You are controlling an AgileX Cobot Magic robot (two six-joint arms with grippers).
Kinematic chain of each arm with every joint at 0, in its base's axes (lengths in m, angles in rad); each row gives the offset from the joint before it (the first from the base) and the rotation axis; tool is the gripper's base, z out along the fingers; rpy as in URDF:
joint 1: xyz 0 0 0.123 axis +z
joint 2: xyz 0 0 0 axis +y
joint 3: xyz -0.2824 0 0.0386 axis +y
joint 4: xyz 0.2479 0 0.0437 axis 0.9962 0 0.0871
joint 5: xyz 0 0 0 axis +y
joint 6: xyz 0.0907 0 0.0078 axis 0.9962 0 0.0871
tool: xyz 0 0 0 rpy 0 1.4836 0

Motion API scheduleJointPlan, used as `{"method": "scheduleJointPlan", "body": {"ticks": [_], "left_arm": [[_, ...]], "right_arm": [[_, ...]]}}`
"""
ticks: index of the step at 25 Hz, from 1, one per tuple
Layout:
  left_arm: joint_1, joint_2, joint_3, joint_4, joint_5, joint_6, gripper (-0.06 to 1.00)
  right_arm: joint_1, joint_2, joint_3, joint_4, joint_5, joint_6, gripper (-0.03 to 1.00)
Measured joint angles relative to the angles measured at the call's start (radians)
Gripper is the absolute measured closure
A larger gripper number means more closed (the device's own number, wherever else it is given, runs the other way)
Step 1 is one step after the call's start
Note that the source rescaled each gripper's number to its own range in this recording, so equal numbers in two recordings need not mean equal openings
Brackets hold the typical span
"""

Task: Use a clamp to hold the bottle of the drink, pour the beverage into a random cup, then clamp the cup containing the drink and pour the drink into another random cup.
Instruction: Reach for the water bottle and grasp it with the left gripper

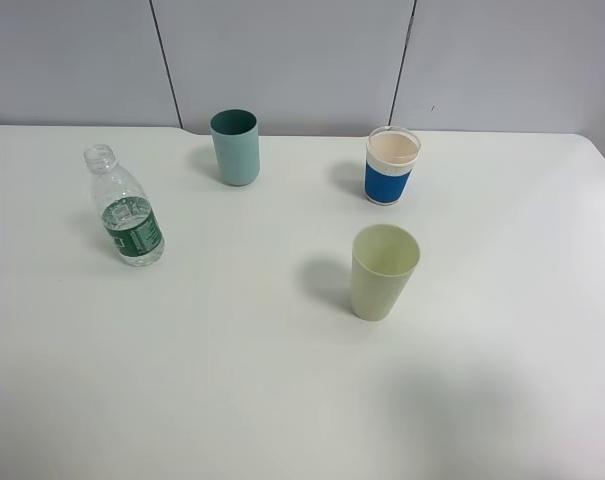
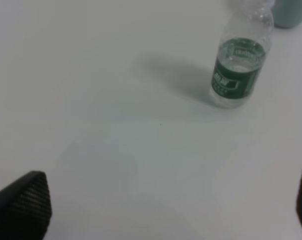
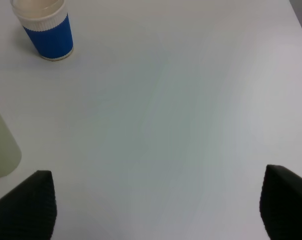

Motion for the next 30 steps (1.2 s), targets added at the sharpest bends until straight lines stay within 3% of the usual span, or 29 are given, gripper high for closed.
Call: {"method": "scheduleJointPlan", "body": {"ticks": [30], "left_arm": [[0.0, 0.0, 0.0, 0.0, 0.0, 0.0, -0.06]], "right_arm": [[0.0, 0.0, 0.0, 0.0, 0.0, 0.0, 0.46]]}}
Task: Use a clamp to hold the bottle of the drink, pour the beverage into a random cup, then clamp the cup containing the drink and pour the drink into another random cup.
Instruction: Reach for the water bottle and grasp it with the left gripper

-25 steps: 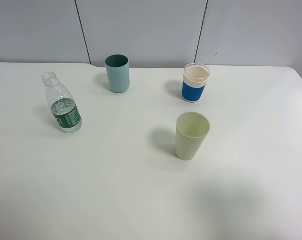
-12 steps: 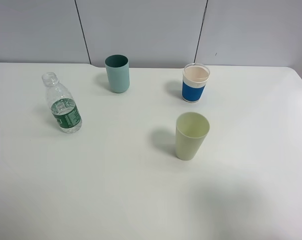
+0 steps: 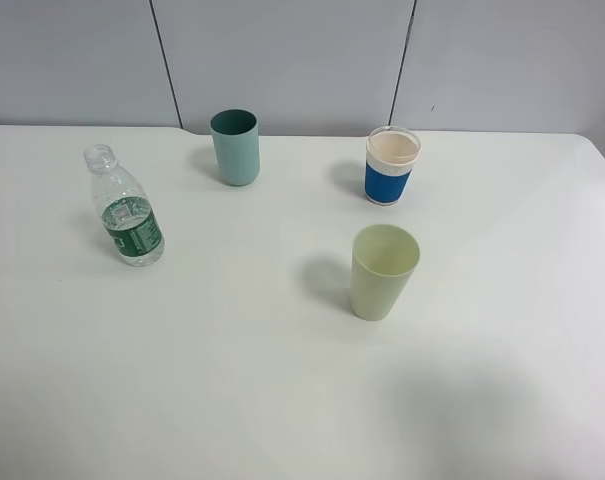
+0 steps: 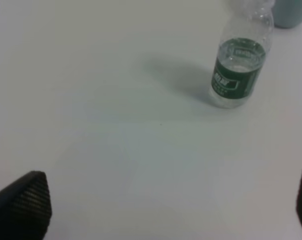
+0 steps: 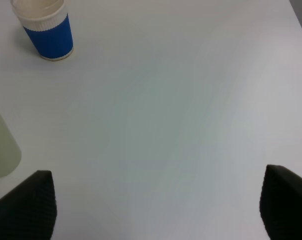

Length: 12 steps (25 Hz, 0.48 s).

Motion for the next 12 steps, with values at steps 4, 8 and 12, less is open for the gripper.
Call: {"method": "scheduleJointPlan", "body": {"ticks": [4, 8, 12], "left_arm": [[0.0, 0.0, 0.0, 0.0, 0.0, 0.0, -0.06], [0.0, 0.0, 0.0, 0.0, 0.0, 0.0, -0.06], [0.0, 0.0, 0.0, 0.0, 0.0, 0.0, -0.06]], "right_arm": [[0.0, 0.0, 0.0, 0.0, 0.0, 0.0, 0.46], [0.0, 0.0, 0.0, 0.0, 0.0, 0.0, 0.46], [0.0, 0.0, 0.0, 0.0, 0.0, 0.0, 0.46]]}}
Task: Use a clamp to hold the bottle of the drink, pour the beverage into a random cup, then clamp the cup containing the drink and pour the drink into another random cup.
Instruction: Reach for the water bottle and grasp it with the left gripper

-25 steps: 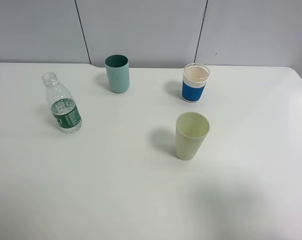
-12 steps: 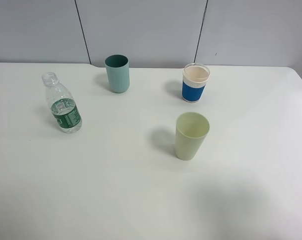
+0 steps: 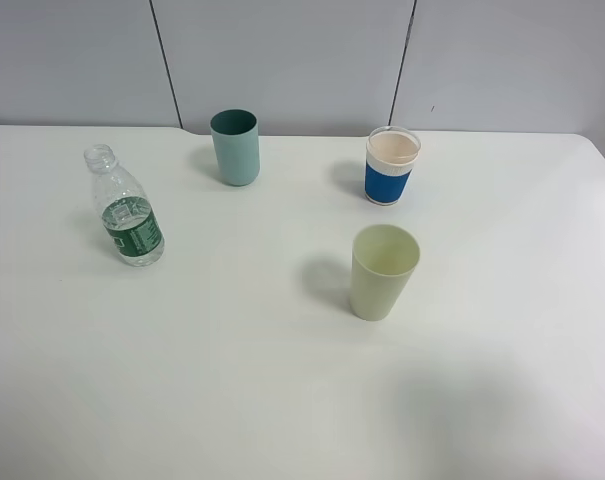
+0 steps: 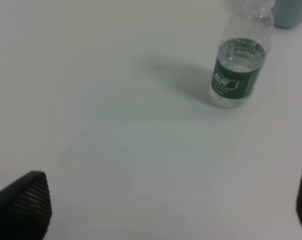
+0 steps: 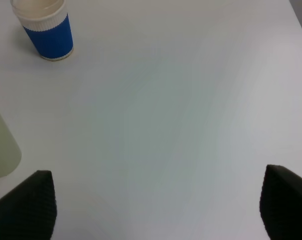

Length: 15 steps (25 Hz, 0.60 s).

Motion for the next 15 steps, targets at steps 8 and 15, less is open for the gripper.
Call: {"method": "scheduleJointPlan", "body": {"ticks": [8, 15], "left_arm": [[0.0, 0.0, 0.0, 0.0, 0.0, 0.0, -0.06], [0.0, 0.0, 0.0, 0.0, 0.0, 0.0, -0.06]], "right_arm": [[0.0, 0.0, 0.0, 0.0, 0.0, 0.0, 0.46], [0.0, 0.0, 0.0, 0.0, 0.0, 0.0, 0.46]]}}
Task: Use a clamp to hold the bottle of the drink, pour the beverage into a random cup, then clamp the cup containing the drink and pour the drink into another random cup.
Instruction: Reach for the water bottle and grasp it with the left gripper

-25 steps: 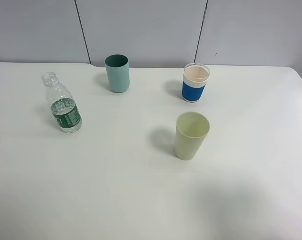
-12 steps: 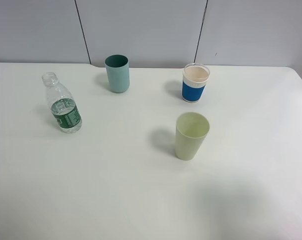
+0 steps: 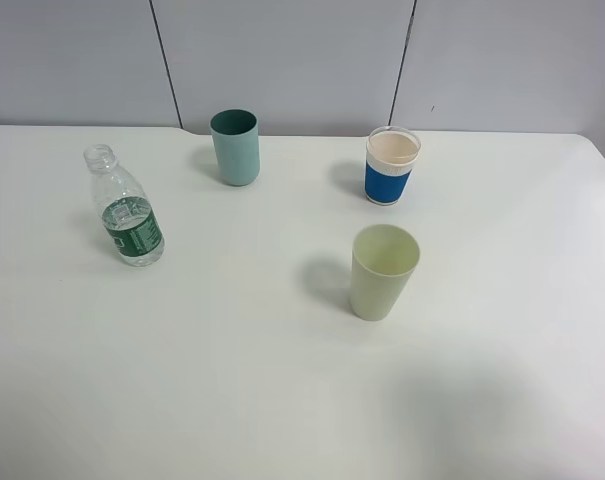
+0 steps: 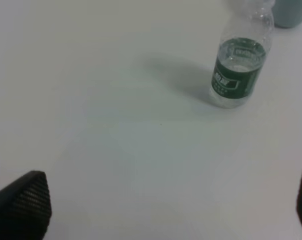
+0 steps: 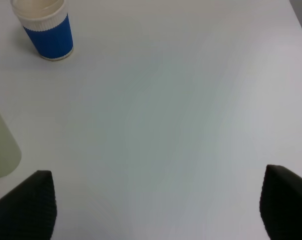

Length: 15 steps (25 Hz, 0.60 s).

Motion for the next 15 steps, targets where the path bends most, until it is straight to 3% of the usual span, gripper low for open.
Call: {"method": "scheduleJointPlan", "body": {"ticks": [15], "left_arm": [[0.0, 0.0, 0.0, 0.0, 0.0, 0.0, -0.06]], "right_arm": [[0.0, 0.0, 0.0, 0.0, 0.0, 0.0, 0.46]]}}
